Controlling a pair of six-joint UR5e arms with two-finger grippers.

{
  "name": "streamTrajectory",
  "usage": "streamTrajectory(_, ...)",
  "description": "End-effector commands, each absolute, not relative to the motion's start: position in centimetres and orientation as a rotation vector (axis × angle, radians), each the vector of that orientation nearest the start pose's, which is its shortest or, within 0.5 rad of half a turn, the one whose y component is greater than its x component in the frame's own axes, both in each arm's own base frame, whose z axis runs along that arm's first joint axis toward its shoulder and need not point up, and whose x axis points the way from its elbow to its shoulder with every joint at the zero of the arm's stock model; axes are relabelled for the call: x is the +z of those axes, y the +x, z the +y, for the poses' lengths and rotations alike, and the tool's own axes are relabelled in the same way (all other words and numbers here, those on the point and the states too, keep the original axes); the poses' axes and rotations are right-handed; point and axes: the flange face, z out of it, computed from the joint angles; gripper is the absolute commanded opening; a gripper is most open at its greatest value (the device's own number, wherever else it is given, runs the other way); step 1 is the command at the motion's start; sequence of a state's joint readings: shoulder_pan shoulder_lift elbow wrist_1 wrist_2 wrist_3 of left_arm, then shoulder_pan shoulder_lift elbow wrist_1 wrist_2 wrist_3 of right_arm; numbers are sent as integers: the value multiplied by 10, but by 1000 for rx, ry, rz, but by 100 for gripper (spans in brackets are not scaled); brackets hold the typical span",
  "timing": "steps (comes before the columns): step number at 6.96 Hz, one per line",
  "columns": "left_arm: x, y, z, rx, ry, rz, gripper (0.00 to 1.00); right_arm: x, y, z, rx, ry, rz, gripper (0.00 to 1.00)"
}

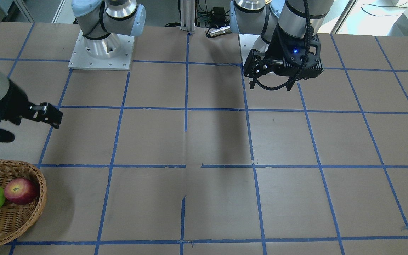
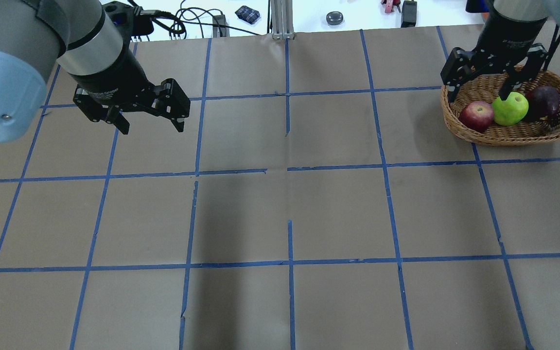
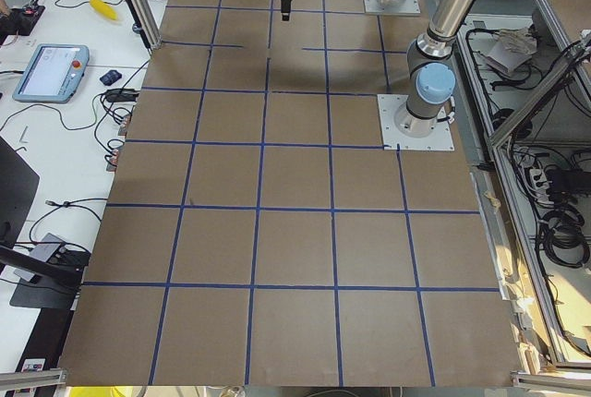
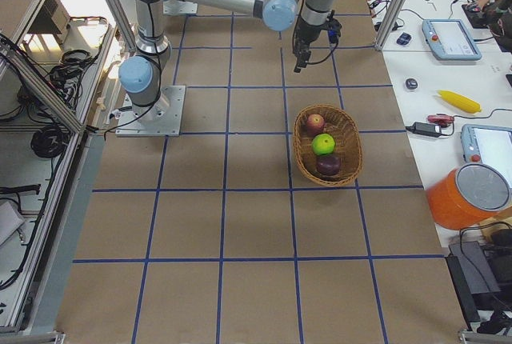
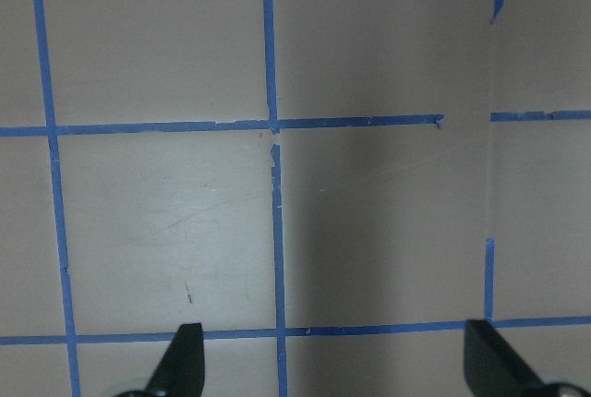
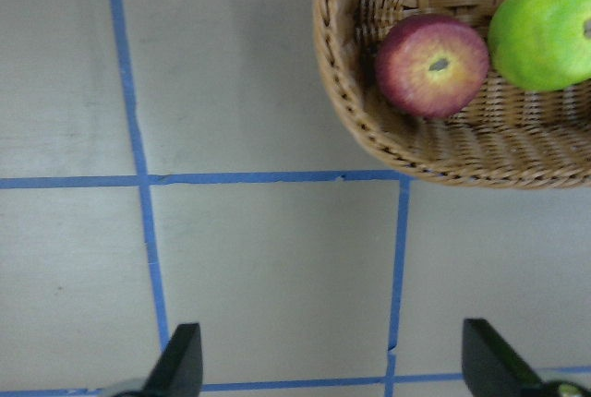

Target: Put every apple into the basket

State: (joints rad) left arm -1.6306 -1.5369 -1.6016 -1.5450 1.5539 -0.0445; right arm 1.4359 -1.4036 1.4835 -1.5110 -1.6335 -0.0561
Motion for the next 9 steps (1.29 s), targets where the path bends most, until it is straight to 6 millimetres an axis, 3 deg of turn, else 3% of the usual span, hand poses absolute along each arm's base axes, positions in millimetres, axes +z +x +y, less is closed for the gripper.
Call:
streamTrajectory(1, 491, -164, -471, -42, 27, 3160, 100, 458, 132, -497, 167, 52, 3199, 100)
streamTrajectory(3, 491, -164, -471, -42, 27, 3160, 100, 463, 134, -494, 166, 132, 3205, 100)
streamTrajectory(5, 491, -164, -471, -42, 27, 3160, 100, 488, 130, -471, 153, 123, 3201, 100)
streamTrajectory(9, 491, -164, -471, -42, 27, 3160, 100, 489, 134, -470, 129, 117, 3173, 100)
